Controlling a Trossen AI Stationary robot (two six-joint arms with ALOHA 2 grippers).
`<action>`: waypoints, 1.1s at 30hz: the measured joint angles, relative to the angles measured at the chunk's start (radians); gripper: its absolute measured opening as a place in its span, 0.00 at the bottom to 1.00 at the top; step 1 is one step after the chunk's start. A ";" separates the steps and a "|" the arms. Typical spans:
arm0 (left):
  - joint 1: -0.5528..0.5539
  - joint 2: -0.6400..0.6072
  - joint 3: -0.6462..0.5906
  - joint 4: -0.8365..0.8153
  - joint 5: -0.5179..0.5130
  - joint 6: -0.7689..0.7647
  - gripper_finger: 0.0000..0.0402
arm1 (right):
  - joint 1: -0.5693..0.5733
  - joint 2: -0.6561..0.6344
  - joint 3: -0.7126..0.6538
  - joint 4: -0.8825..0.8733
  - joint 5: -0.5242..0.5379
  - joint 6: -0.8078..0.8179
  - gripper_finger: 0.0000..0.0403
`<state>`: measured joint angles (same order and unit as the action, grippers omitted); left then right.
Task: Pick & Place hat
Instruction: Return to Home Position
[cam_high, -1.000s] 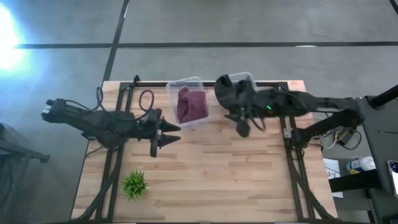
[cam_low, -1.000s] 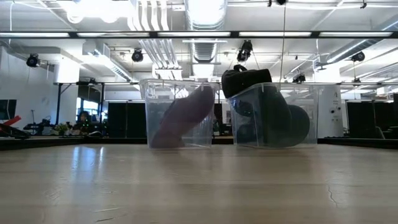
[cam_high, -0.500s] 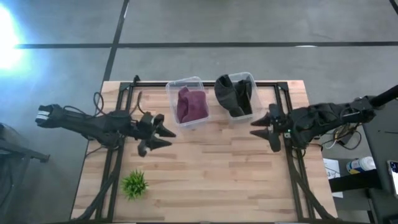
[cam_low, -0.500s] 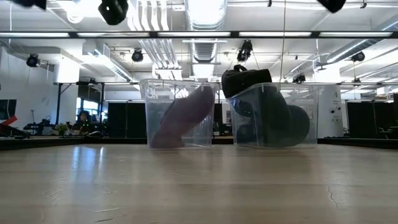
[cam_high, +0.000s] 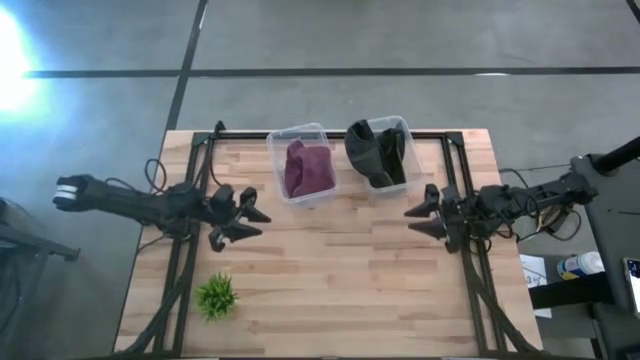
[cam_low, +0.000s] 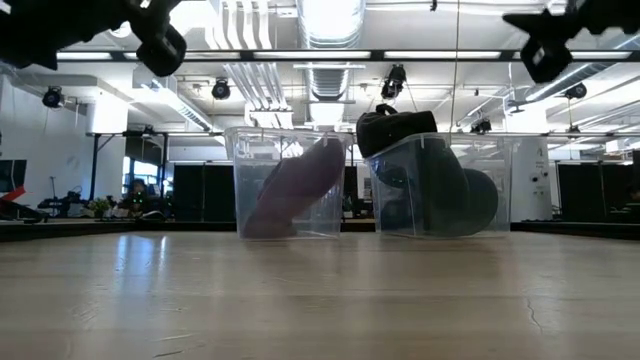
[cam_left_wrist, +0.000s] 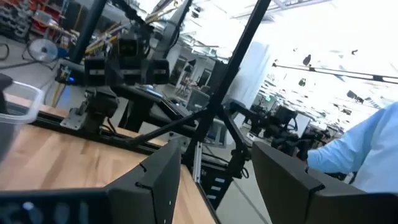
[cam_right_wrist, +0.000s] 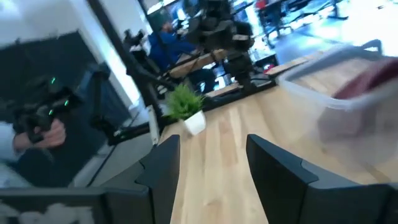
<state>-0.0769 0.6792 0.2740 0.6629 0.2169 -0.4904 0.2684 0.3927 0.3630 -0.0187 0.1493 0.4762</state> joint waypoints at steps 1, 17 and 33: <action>0.003 -0.014 -0.011 -0.001 -0.001 0.003 0.48 | -0.001 -0.030 -0.023 0.000 0.012 0.008 0.45; 0.012 -0.121 -0.169 -0.021 -0.001 -0.055 0.48 | 0.000 -0.326 -0.245 0.002 0.116 0.041 0.45; -0.003 -0.220 -0.264 -0.186 -0.005 -0.061 0.48 | 0.000 -0.313 -0.332 0.008 0.113 0.037 0.45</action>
<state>-0.0799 0.4591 0.0105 0.4769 0.2115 -0.5511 0.2680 0.0798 0.0311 -0.0109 0.2619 0.5129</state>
